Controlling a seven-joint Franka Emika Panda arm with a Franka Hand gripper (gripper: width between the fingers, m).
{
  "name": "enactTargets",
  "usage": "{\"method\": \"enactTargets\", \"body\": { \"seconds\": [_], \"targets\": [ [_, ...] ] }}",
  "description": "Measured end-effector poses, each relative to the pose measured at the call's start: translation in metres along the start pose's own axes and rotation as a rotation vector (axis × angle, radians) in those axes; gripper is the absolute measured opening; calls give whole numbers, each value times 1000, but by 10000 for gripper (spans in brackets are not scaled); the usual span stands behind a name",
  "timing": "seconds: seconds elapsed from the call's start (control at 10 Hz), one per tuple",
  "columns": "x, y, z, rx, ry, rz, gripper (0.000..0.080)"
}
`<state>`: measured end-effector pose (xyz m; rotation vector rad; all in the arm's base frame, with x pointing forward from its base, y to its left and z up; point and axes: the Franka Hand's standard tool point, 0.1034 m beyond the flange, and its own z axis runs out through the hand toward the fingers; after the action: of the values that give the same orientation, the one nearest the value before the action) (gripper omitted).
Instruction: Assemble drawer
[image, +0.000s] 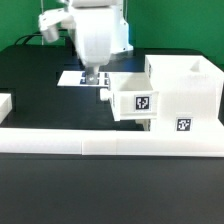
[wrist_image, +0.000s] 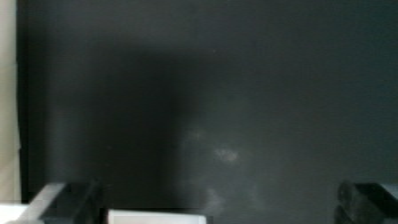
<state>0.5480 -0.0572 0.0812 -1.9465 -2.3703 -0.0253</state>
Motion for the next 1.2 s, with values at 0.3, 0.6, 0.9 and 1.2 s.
{"method": "enactTargets", "body": {
  "seconds": [0.3,0.6,0.9,1.2],
  "targets": [
    [12,7,12,19,69,10,649],
    [41,13,16,28,81,79,648],
    [74,18,20,40,88,134,648],
    [68,16,23,52,87,134,648]
  ]
}}
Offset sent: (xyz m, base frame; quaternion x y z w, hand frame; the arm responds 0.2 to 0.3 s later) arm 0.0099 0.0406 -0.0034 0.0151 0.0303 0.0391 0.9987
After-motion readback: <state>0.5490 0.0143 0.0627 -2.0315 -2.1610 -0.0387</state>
